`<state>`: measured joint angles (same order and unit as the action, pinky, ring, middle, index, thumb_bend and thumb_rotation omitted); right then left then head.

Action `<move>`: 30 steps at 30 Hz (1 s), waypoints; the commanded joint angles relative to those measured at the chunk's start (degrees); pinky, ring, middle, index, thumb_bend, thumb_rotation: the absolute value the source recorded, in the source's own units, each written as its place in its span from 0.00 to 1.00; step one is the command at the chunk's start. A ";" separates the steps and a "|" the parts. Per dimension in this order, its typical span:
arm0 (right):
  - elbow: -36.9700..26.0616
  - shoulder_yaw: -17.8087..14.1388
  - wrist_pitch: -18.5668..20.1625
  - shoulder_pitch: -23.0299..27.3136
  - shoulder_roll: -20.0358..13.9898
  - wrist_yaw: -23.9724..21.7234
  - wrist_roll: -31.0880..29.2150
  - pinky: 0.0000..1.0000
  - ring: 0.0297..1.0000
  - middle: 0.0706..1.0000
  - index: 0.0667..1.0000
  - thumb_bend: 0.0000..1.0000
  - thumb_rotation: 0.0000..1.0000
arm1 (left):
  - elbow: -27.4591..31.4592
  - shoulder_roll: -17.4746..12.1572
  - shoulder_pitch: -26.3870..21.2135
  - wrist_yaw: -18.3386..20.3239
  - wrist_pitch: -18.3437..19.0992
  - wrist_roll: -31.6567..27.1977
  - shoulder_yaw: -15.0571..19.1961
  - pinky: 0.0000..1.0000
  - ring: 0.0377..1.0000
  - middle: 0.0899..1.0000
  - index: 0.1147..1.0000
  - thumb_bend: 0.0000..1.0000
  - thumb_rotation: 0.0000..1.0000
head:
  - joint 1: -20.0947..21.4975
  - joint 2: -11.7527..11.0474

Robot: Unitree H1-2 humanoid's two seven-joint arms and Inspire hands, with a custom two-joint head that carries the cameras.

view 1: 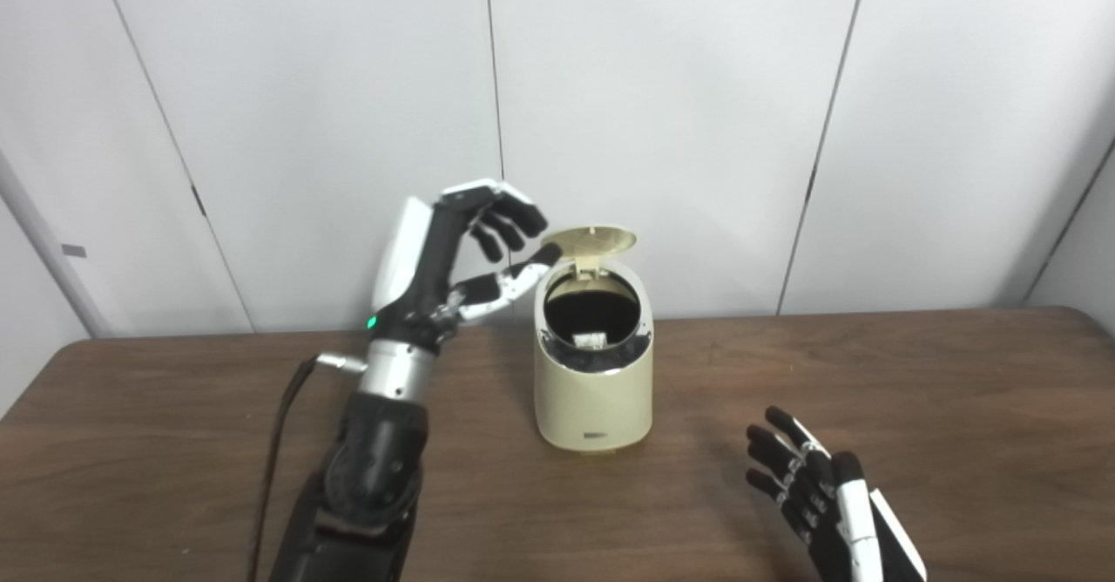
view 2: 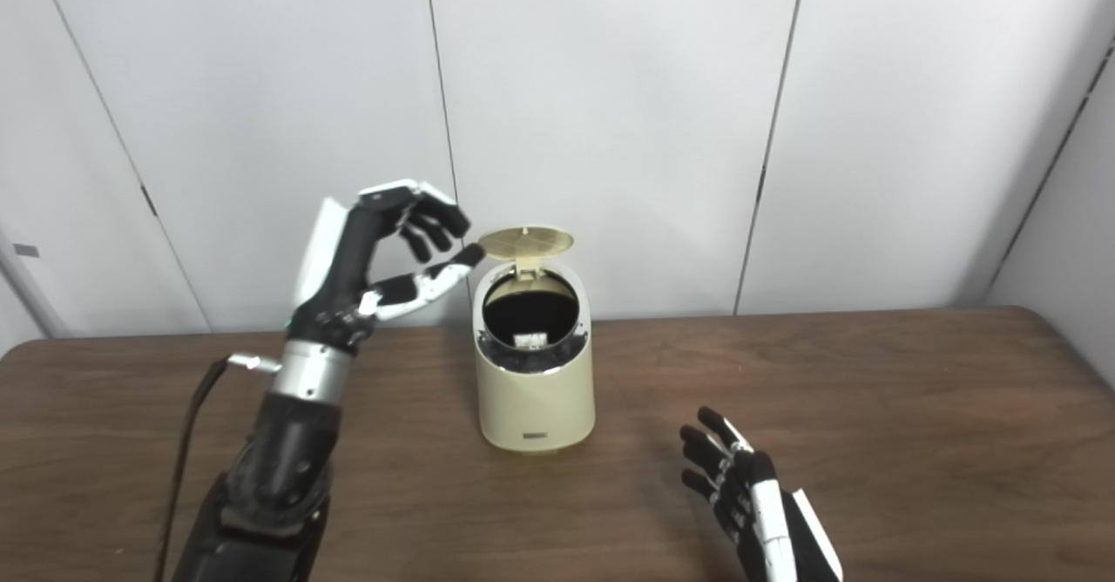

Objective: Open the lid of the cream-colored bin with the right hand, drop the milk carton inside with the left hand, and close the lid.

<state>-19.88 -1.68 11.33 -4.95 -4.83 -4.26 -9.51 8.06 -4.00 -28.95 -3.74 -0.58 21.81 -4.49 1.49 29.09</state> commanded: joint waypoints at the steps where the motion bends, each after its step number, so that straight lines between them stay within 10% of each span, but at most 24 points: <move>1: -2.42 -0.55 -2.40 2.31 -0.56 -0.47 -0.35 0.87 0.91 0.88 0.91 0.62 1.00 | 5.59 0.61 2.04 0.49 4.11 -2.07 2.00 0.33 0.44 0.47 0.42 0.48 0.00 | 0.03 0.15; 12: -2.89 0.44 -4.17 7.26 -3.15 0.31 8.08 0.84 0.91 0.90 0.88 0.68 0.97 | 16.91 2.04 15.97 2.88 18.02 -9.95 7.74 0.41 0.42 0.42 0.48 0.50 0.00 | 0.30 0.36; 19: -3.25 1.63 -4.86 9.27 -3.88 0.11 12.20 0.84 0.91 0.90 0.88 0.68 0.98 | 16.47 0.80 21.18 4.89 17.54 -15.29 8.55 0.44 0.46 0.41 0.47 0.51 0.00 | 1.01 0.87; 21: -3.73 3.47 -4.27 12.93 -4.86 0.19 18.14 0.83 0.91 0.90 0.87 0.59 1.00 | 14.76 -0.24 28.09 8.42 14.97 -21.38 9.12 0.78 0.77 0.78 0.81 0.47 0.53 | 1.03 0.95; 23: -3.74 4.23 -3.17 14.83 -5.21 0.13 20.62 0.83 0.92 0.91 0.87 0.57 1.00 | 13.65 -0.27 30.49 9.60 13.27 -23.78 8.99 0.92 0.90 0.92 0.95 0.44 0.75 | 1.26 1.04; 30: -3.52 5.67 0.21 18.92 -6.01 -0.74 23.59 0.85 0.93 0.94 0.91 0.58 1.00 | 10.33 0.54 33.31 9.76 9.90 -25.13 7.88 0.98 0.97 0.99 1.00 0.45 0.87 | 1.51 1.40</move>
<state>-21.66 4.80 11.50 12.96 -10.26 -5.11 13.45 18.00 -3.65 6.27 6.26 12.10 -2.87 3.92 2.99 30.41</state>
